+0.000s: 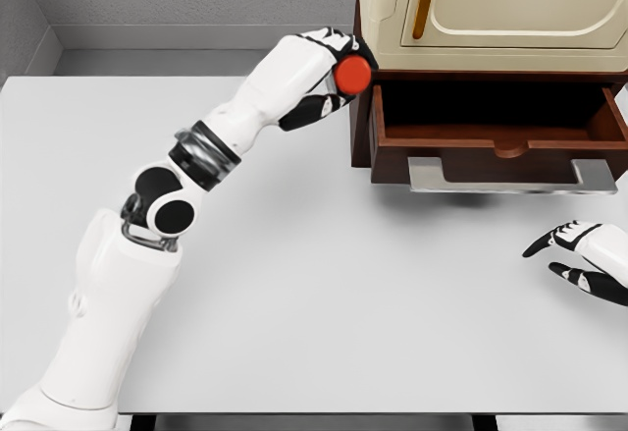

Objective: Put the switch into the drawer with left arm, and close the drawer with right arm

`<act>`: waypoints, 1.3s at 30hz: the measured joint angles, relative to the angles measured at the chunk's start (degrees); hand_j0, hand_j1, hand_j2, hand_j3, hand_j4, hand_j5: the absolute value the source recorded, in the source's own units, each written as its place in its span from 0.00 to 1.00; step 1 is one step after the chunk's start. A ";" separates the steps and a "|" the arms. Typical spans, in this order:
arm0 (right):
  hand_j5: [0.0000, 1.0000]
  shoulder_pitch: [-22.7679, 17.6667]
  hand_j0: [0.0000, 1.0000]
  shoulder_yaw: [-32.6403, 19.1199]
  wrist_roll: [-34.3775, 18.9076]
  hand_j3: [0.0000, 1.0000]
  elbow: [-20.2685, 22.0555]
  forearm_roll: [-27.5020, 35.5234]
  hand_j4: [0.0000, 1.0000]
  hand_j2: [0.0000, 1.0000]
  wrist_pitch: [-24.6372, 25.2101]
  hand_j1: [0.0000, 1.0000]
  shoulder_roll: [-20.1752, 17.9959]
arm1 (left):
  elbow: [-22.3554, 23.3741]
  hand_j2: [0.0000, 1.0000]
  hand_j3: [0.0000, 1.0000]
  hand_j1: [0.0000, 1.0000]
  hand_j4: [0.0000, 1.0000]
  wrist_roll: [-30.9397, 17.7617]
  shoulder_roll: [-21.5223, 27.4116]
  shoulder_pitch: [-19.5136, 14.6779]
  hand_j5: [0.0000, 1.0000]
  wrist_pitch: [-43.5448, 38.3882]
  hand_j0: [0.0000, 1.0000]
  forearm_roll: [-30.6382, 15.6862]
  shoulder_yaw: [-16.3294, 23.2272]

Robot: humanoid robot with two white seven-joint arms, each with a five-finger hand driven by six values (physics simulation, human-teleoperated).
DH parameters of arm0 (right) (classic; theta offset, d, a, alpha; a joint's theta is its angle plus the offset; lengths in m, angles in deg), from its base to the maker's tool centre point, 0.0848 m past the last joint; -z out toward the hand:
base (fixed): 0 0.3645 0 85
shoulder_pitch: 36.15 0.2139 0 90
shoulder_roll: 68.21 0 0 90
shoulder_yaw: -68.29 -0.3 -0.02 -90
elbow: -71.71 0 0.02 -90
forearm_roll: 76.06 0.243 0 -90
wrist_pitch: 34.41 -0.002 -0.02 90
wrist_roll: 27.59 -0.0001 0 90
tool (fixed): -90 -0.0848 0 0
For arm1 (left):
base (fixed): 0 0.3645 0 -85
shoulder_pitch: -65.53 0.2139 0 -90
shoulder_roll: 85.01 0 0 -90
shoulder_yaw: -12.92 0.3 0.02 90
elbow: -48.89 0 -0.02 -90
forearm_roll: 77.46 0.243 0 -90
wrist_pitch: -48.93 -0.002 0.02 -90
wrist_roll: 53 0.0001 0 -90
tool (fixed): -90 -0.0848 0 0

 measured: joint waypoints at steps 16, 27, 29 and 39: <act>0.57 0.00 0.57 -0.64 0.07 0.57 -0.23 -0.04 0.57 0.57 0.00 0.57 -0.38 | 3.42 0.31 0.31 0.31 0.31 0.01 -3.13 -7.21 0.31 -0.66 0.31 10.52 6.68; 0.57 0.35 0.57 -0.79 0.13 0.57 0.07 -0.02 0.57 0.57 0.00 0.57 -0.94 | 4.81 0.31 0.31 0.31 0.31 0.00 -3.15 -8.52 0.31 -0.23 0.31 16.28 9.36; 0.57 0.35 0.57 -0.77 0.13 0.57 0.09 -0.02 0.57 0.57 0.00 0.57 -0.96 | 4.81 0.31 0.31 0.31 0.31 0.01 -3.15 -9.05 0.31 -0.26 0.31 16.60 9.99; 0.57 -0.09 0.57 -0.55 0.25 0.57 0.09 0.10 0.57 0.57 0.00 0.57 -4.68 | 4.57 0.66 0.66 0.66 0.66 0.00 -3.15 -9.67 0.66 -0.58 0.66 16.87 11.35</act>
